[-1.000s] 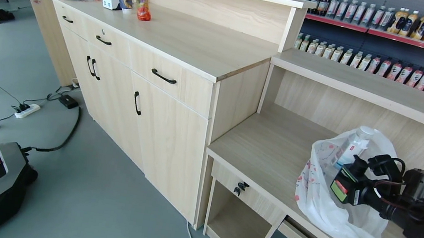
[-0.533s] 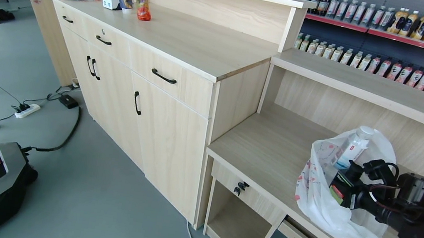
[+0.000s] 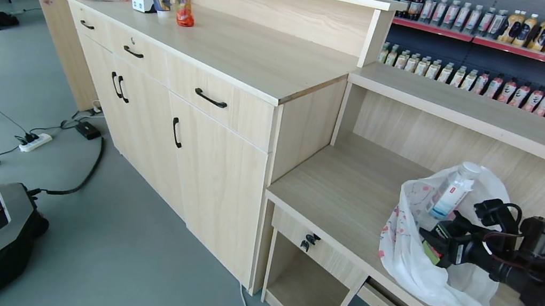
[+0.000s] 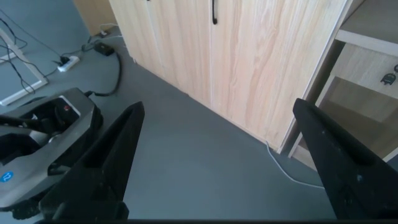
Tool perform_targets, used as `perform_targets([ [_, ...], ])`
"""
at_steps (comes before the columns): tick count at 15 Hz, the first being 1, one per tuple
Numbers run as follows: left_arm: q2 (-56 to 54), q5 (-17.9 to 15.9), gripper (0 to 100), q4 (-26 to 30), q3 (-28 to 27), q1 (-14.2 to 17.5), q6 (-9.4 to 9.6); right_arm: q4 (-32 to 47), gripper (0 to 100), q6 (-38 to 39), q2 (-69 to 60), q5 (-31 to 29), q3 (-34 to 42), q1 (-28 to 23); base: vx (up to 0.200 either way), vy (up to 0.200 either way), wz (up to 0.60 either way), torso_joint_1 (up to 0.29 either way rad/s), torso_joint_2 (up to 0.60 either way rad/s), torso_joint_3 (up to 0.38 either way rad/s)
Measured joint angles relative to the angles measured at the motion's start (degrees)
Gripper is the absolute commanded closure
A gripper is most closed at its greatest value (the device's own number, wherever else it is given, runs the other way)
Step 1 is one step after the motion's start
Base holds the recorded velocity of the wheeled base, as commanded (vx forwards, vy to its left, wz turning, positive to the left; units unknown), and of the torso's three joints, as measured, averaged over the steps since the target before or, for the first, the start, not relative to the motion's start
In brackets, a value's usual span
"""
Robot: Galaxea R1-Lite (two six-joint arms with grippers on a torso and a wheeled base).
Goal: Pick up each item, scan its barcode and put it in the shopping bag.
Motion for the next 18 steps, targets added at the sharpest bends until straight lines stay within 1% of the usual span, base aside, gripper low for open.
perform_targets([
  [3, 0.0, 0.0, 0, 0.0, 0.0, 0.0, 0.0, 7.7, 0, -0.4, -10.5, 0.0, 0.5, 0.0, 0.0, 0.0, 0.0, 0.0, 0.0, 0.0],
  [5, 0.0, 0.0, 0, 0.0, 0.0, 0.0, -0.02, 13.3, 0, -1.1, -20.2, 0.0, 1.5, -0.4, 0.0, 0.0, 0.0, 0.0, 0.0, 0.0],
  [8, 0.0, 0.0, 0, 0.0, 0.0, 0.0, 0.0, 18.5, 0, -4.6, -33.3, 0.1, 3.3, -2.8, 0.0, 0.0, -0.6, 0.001, 0.0, -0.001],
  [10, 0.0, 0.0, 0, 0.0, 0.0, -0.1, -0.02, 21.2, 0, -5.1, -39.2, 0.3, 1.5, -4.1, 0.0, 0.0, -0.6, -0.002, 0.0, 0.002],
  [12, 0.0, 0.0, 0, 0.0, 0.0, 0.0, 0.0, 29.8, 0, -5.1, -43.0, 0.2, -3.0, -4.5, 0.0, 0.0, -0.6, 0.01, 0.01, 0.0],
  [13, 0.0, 0.0, 0, 0.0, 0.0, 0.0, -0.02, 36.2, 0, -5.1, -45.0, 0.0, -5.7, -5.0, 0.0, 0.0, -0.6, 0.012, 0.0, 0.002],
  [15, 0.0, 0.0, 0, 0.0, 0.0, 0.0, 0.0, 46.4, 0, -5.1, -48.4, -0.9, -10.1, -6.4, 0.0, 0.0, -0.6, 0.005, 0.0, 0.002],
  [17, 0.0, 0.0, 0, 0.0, 0.0, 0.0, 0.0, 54.9, 0, -3.7, -51.4, -8.3, -13.3, -7.8, 0.0, 0.0, -0.6, -0.002, 0.0, 0.005],
  [18, 0.0, 0.0, 0, 0.0, 0.0, 0.0, 0.0, 58.4, 0, -2.1, -52.8, -10.4, -13.9, -8.3, 0.0, 0.0, -0.6, 0.002, 0.0, 0.007],
])
